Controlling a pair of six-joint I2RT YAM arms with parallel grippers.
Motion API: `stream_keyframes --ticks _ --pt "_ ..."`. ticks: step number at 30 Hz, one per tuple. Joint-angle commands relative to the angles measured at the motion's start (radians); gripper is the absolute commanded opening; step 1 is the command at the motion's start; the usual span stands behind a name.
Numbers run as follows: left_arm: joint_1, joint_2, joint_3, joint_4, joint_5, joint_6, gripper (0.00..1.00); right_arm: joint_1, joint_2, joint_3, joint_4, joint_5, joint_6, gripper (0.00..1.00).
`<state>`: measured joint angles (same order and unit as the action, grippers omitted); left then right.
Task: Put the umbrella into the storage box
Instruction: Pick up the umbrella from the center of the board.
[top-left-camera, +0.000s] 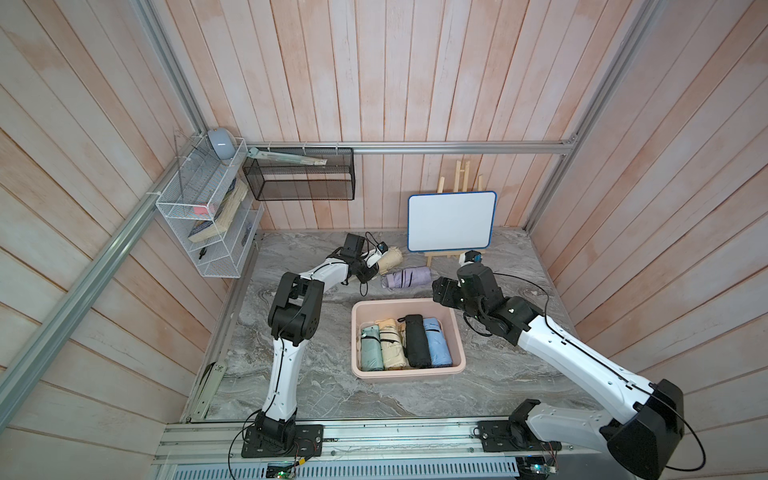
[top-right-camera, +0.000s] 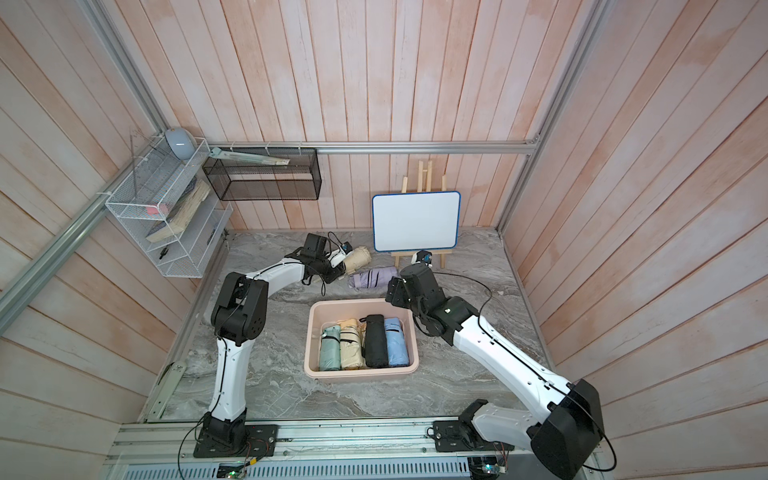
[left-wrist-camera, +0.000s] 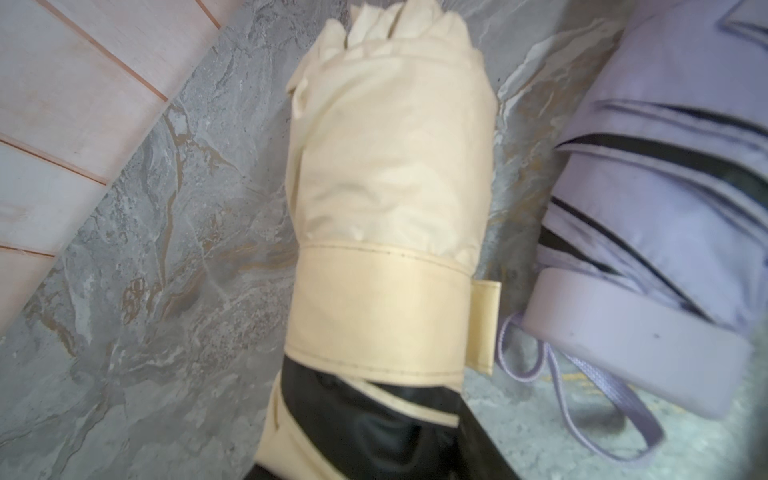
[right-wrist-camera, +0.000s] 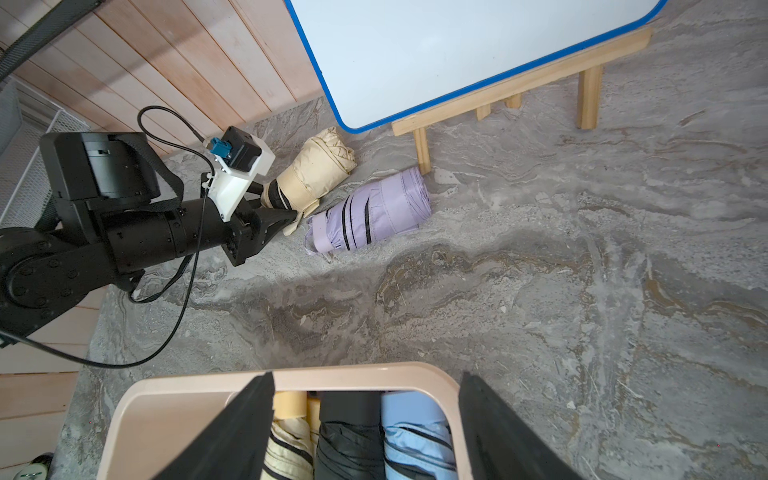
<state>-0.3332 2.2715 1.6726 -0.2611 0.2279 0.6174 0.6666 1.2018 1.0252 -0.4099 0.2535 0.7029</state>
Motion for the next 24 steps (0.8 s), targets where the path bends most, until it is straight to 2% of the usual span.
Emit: stream_keyframes --ticks 1,3,15,24 --pt "0.018 -0.075 -0.031 0.038 0.014 0.008 0.05 -0.004 -0.017 -0.005 -0.021 0.025 0.003 0.76" --pt "0.027 -0.105 -0.050 0.058 0.012 0.011 0.00 -0.003 -0.017 -0.004 -0.021 0.023 0.003 0.76" --pt "0.079 -0.357 -0.220 0.155 0.037 0.002 0.00 -0.003 -0.008 0.033 -0.017 0.000 -0.023 0.76" --pt "0.093 -0.602 -0.383 0.149 0.089 0.048 0.00 -0.004 0.049 0.149 -0.065 -0.107 -0.067 0.79"
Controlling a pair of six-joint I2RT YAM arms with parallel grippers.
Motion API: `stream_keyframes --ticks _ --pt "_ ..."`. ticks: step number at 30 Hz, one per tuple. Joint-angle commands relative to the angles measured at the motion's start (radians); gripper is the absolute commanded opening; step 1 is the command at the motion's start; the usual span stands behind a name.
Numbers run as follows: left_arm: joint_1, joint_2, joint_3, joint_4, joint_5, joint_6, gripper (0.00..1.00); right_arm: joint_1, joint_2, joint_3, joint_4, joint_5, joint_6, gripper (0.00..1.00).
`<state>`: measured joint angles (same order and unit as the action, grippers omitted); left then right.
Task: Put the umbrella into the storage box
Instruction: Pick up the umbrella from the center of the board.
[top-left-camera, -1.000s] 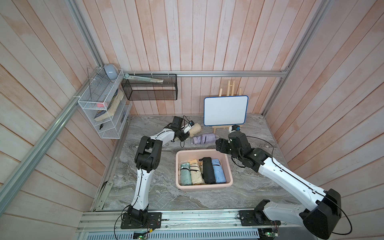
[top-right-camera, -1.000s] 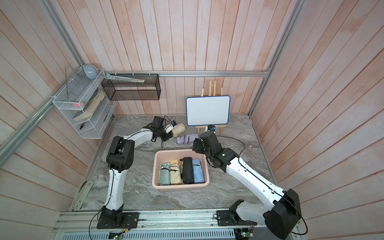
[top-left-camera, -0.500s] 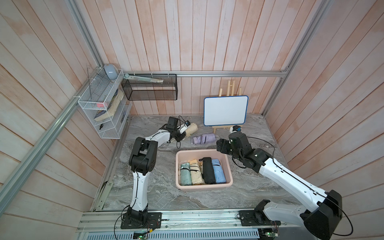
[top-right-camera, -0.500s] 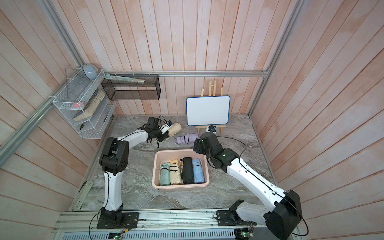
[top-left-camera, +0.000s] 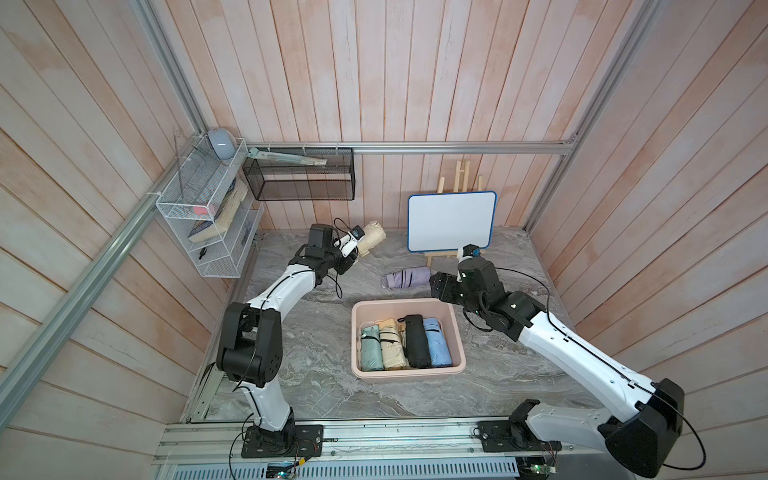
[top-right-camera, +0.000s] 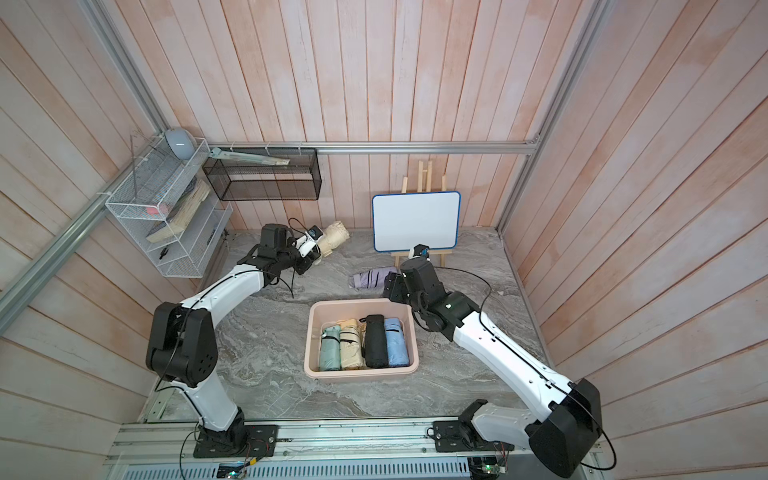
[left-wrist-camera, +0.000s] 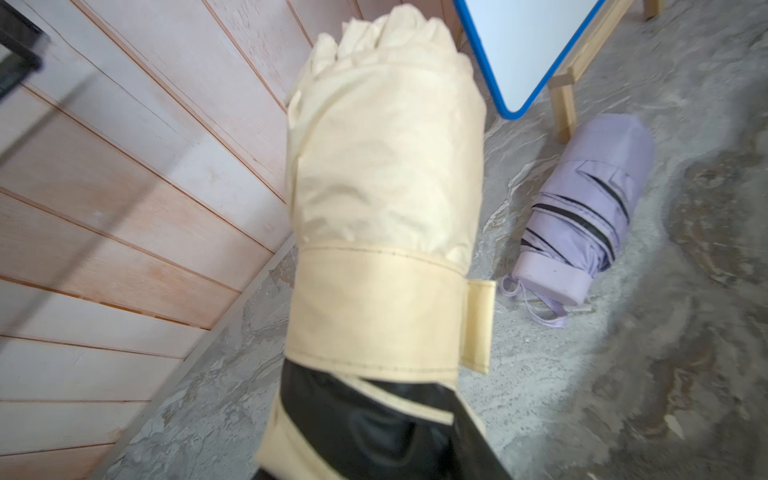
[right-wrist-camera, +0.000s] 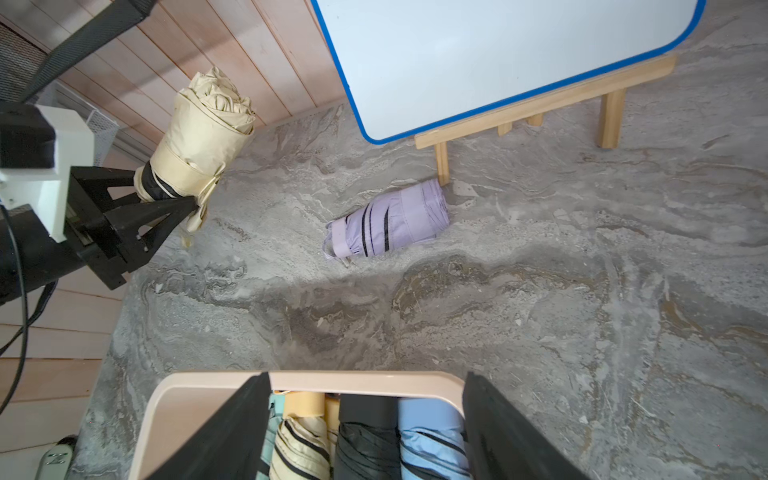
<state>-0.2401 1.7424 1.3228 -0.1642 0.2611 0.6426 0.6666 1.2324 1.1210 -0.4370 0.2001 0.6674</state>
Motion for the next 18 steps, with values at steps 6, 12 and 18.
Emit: stream_keyframes --ticks 6,12,18 --pt "-0.007 -0.247 -0.159 0.053 0.112 0.083 0.00 -0.005 0.061 0.146 -0.070 -0.183 -0.054 0.80" --pt "-0.036 -0.402 -0.284 0.048 0.136 0.196 0.00 -0.005 0.118 0.238 -0.086 -0.323 -0.055 0.81" --pt "-0.100 -0.502 -0.370 0.063 0.128 0.273 0.00 -0.005 0.187 0.300 -0.056 -0.457 -0.049 0.83"
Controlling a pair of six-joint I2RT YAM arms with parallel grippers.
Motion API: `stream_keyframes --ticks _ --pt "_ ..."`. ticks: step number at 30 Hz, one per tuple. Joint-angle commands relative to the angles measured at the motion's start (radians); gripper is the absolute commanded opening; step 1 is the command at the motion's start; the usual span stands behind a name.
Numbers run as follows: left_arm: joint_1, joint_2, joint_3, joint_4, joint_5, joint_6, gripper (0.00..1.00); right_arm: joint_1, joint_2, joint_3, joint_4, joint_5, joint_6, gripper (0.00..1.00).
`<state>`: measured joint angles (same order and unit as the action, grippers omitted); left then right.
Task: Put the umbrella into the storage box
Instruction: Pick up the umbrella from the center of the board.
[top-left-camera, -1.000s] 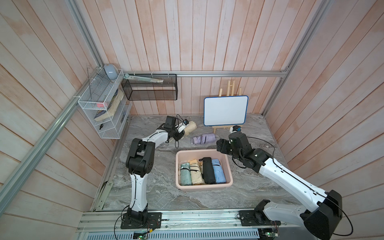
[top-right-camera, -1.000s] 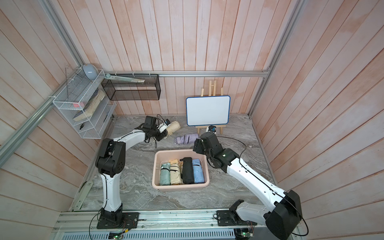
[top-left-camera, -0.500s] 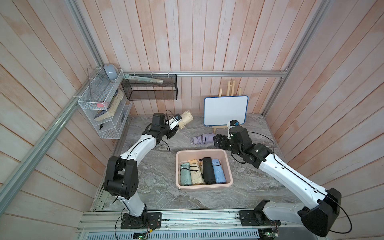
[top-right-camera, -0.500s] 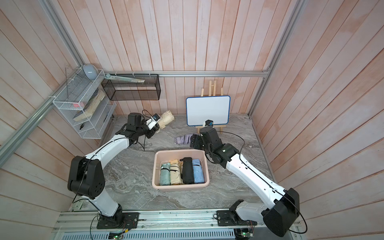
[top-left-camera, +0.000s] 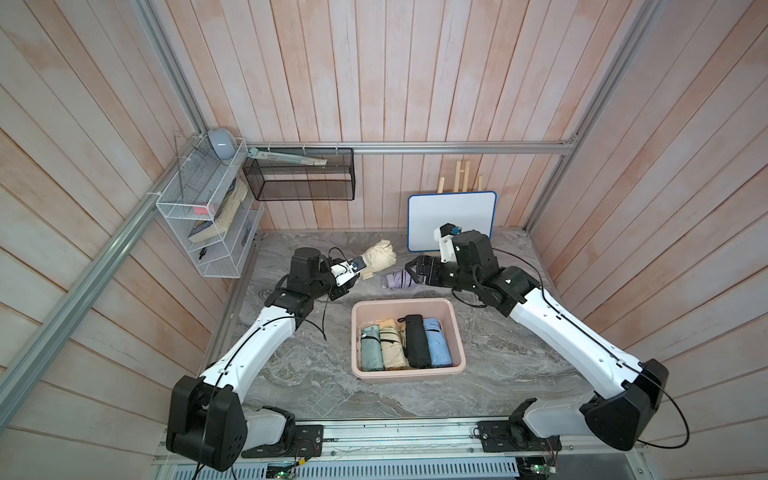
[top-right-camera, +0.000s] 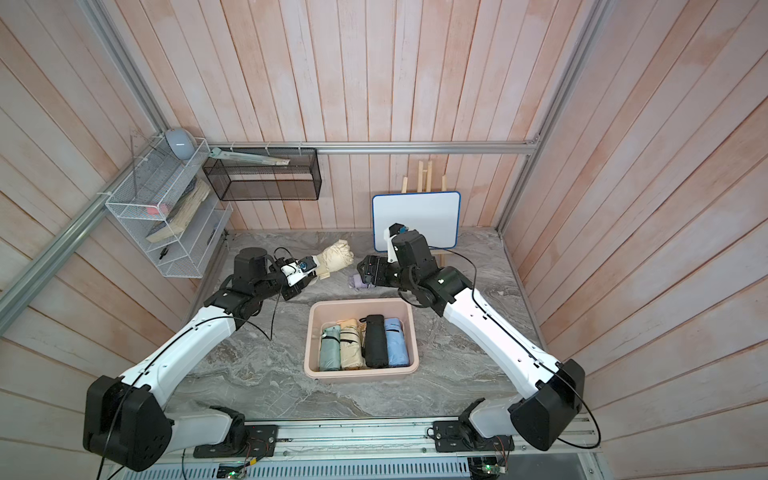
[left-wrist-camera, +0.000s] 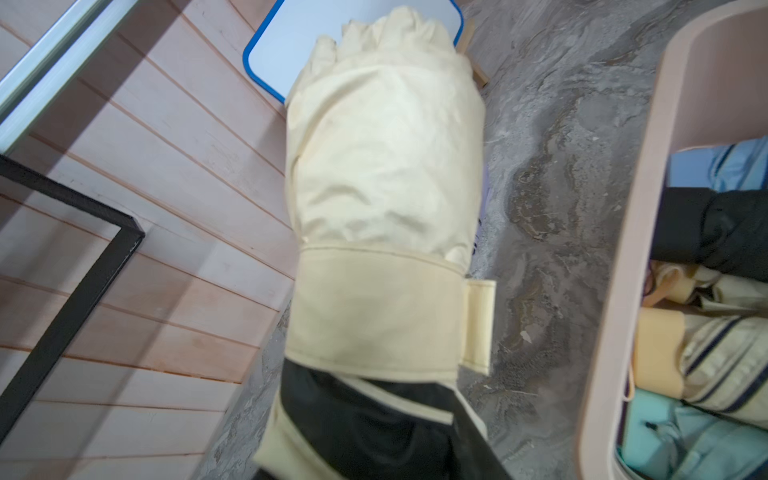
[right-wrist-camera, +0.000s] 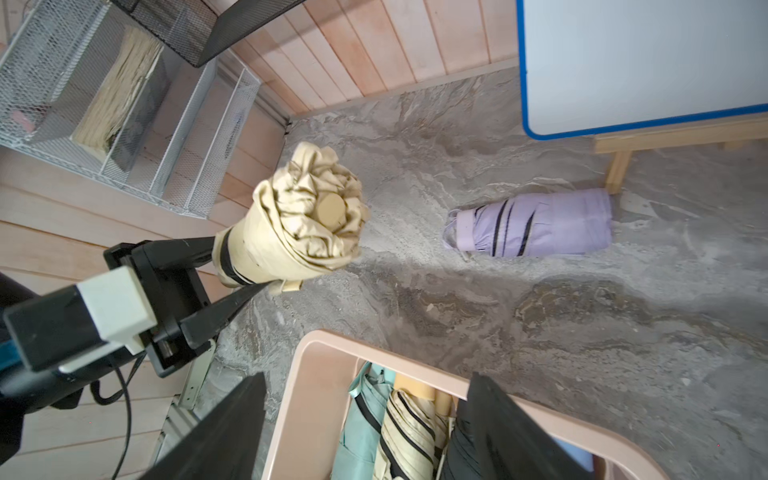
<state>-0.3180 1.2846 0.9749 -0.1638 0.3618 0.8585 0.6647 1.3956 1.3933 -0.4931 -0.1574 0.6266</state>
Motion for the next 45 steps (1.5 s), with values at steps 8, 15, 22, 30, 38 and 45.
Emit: stream_keyframes --ticks 8,15,22,30,38,45 --pt "-0.091 -0.139 -0.111 0.139 0.017 0.091 0.00 -0.003 0.055 0.025 -0.017 -0.134 -0.018 0.84" --pt "-0.126 -0.172 -0.154 0.175 0.016 0.165 0.00 -0.003 0.036 0.011 -0.064 -0.086 -0.009 0.86" --pt "-0.143 -0.184 -0.172 0.201 0.033 0.208 0.00 -0.003 0.031 -0.032 -0.061 -0.159 -0.001 0.91" --pt "-0.155 -0.176 -0.172 0.201 0.051 0.230 0.00 -0.003 0.020 -0.112 0.100 -0.301 0.040 0.87" --pt "-0.161 -0.157 -0.163 0.213 0.072 0.210 0.00 -0.002 -0.011 -0.206 0.225 -0.367 0.076 0.62" --pt "-0.163 -0.139 -0.138 0.224 0.093 0.167 0.05 -0.005 -0.048 -0.258 0.292 -0.377 0.100 0.34"
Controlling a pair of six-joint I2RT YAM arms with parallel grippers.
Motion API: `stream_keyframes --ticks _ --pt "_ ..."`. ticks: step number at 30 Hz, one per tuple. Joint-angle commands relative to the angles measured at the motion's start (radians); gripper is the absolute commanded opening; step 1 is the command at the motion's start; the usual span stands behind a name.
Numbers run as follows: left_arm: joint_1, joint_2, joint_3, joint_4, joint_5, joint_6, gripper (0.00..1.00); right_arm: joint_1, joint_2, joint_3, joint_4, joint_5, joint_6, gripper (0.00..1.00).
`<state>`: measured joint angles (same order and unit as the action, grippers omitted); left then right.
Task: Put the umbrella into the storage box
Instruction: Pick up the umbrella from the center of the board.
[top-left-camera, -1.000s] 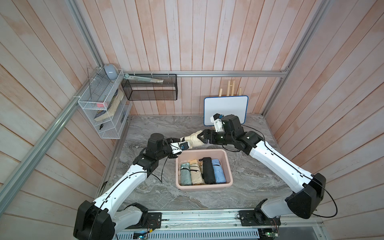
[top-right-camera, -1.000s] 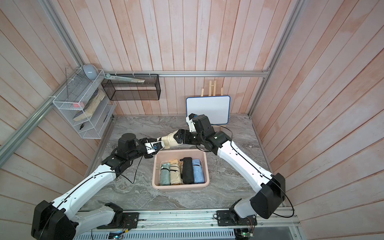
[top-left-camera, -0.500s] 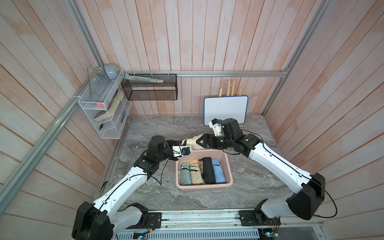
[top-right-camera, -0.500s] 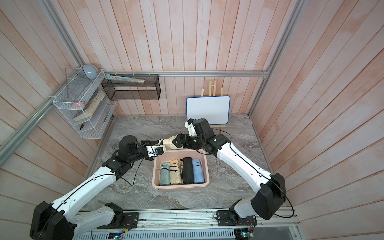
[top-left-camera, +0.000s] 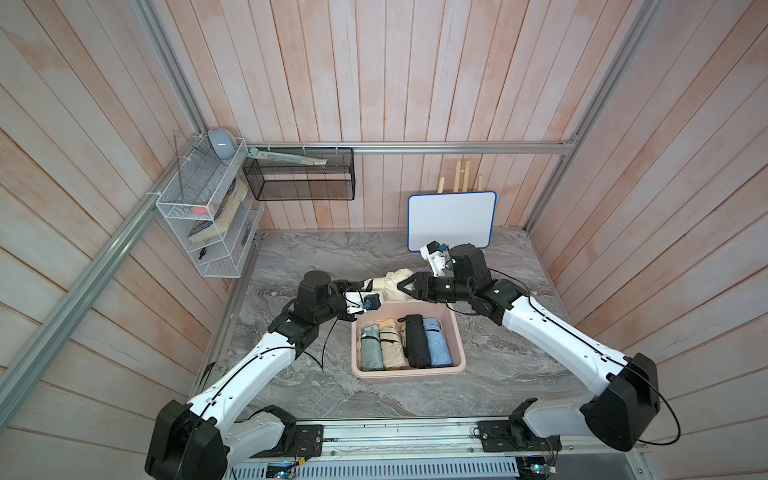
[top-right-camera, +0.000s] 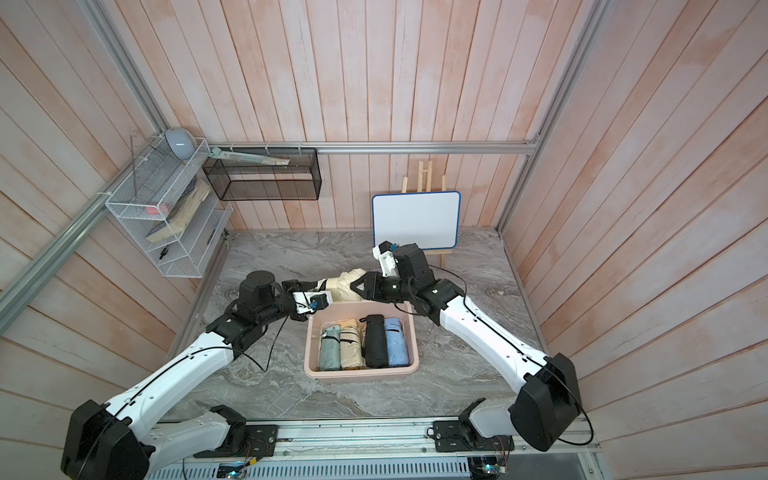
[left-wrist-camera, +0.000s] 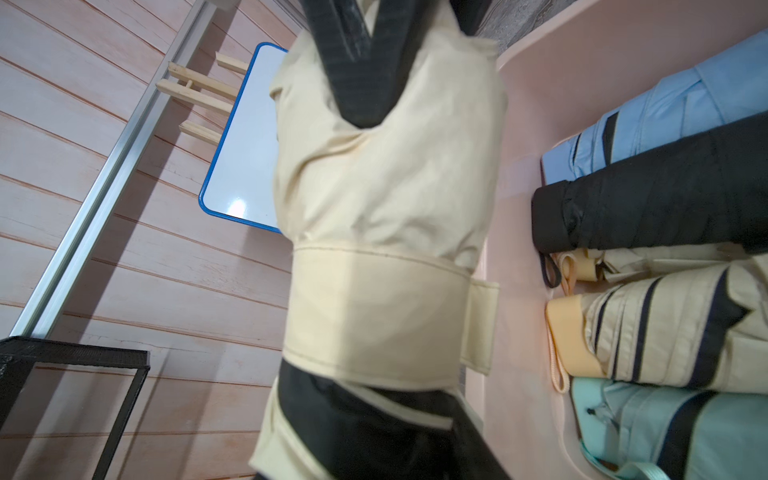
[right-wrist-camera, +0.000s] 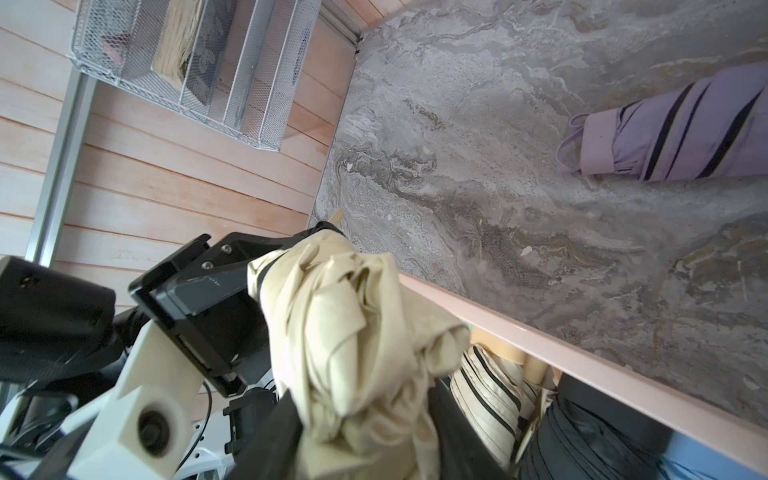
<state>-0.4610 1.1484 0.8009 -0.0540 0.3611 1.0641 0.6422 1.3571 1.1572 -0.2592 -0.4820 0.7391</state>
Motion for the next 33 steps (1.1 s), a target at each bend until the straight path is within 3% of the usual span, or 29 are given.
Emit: stream_keyframes --ticks 1,6,12,17,19,24,28,31,33 --pt "-0.022 -0.002 0.038 0.114 0.096 -0.042 0.07 0.017 -0.013 -0.025 0.065 -0.055 -0.011 0.32" --pt "-0.027 -0.004 0.039 0.143 0.074 -0.082 0.17 0.017 -0.029 -0.044 0.098 -0.072 0.003 0.22" --pt "-0.027 -0.015 0.032 0.167 0.070 -0.112 0.20 0.017 -0.047 -0.076 0.148 -0.083 0.032 0.14" --pt "-0.027 -0.041 -0.007 0.237 0.059 -0.166 0.72 0.017 -0.079 -0.112 0.201 -0.060 0.060 0.05" --pt "-0.027 -0.058 -0.023 0.266 0.057 -0.195 1.00 0.016 -0.095 -0.130 0.220 -0.032 0.075 0.01" --pt "-0.027 -0.136 -0.057 0.296 0.052 -0.328 1.00 0.013 -0.130 -0.194 0.283 0.048 0.139 0.00" --pt "-0.026 -0.236 -0.095 0.333 0.041 -0.547 1.00 0.012 -0.149 -0.214 0.304 0.101 0.152 0.00" --pt "-0.027 -0.299 -0.115 0.371 -0.026 -0.810 1.00 0.011 -0.160 -0.214 0.312 0.134 0.153 0.00" --pt "-0.028 -0.307 -0.081 0.324 -0.151 -1.058 1.00 0.011 -0.166 -0.216 0.317 0.160 0.149 0.00"
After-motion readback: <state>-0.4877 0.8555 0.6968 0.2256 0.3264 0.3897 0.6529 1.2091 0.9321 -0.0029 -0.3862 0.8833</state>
